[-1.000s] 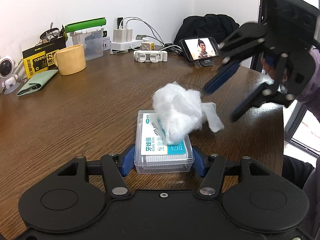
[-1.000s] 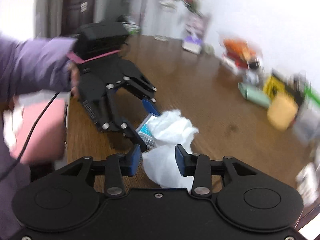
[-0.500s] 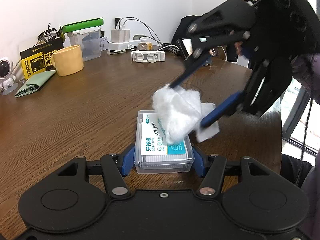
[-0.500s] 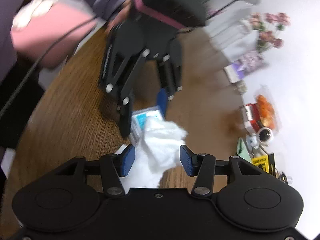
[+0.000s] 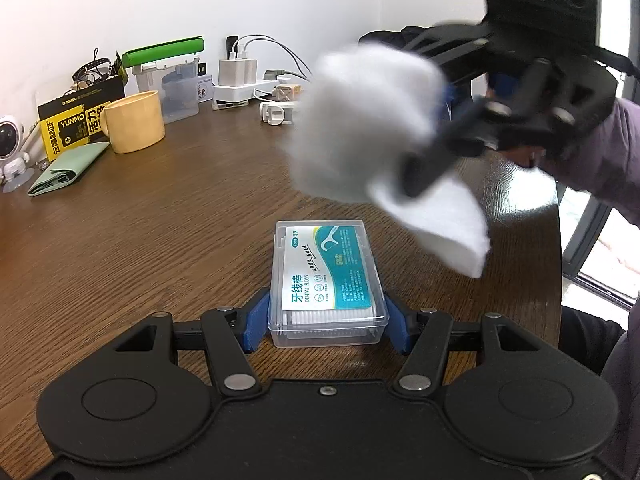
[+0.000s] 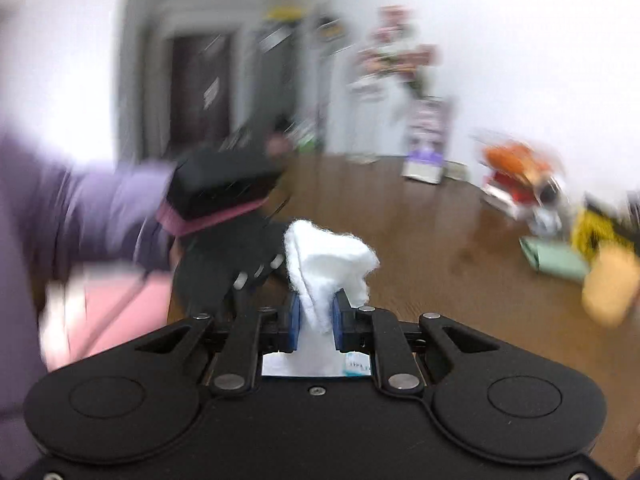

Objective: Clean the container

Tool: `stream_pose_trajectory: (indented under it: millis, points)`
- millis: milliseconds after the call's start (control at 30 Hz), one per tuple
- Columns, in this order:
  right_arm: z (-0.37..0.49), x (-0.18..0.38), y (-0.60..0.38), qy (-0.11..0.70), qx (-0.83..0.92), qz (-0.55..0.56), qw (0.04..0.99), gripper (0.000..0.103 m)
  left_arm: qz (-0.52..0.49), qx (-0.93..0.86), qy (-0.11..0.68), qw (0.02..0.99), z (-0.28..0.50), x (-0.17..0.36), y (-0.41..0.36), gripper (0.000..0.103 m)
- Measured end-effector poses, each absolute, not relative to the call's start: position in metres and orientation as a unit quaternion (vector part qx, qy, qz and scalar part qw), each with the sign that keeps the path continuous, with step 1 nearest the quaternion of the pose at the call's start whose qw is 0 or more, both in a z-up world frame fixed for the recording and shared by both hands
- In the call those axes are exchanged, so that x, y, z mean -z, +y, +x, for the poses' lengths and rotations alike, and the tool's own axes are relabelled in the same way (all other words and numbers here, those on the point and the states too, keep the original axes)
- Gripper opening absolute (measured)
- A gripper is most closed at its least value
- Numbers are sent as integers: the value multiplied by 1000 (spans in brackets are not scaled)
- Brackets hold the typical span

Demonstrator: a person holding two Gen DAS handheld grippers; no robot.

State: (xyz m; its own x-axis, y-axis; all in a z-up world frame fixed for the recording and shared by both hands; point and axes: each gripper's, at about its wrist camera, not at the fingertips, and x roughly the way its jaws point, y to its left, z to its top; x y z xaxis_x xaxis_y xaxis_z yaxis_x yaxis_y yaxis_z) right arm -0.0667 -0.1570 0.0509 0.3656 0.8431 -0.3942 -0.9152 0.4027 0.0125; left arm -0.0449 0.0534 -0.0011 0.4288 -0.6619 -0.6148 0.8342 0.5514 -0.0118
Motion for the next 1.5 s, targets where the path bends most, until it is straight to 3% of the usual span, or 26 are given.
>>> stream_pose_trajectory:
  millis: [67, 267, 733, 1033, 1500]
  points:
    - [-59, -41, -159, 188, -517, -53, 834, 17, 149, 450, 289, 832, -46, 1, 54, 58]
    - [-64, -9, -134, 212, -477, -74, 850, 17, 150, 452, 289, 831, -46, 1, 54, 58]
    - [-49, -7, -151, 242, -376, -85, 890, 17, 149, 452, 289, 830, -43, 1, 56, 58]
    - [-67, -9, -121, 245, -456, -80, 852, 17, 149, 453, 289, 830, -43, 1, 56, 58]
    - [-70, -10, -150, 254, -404, -70, 876, 17, 149, 459, 291, 826, -40, 0, 57, 57]
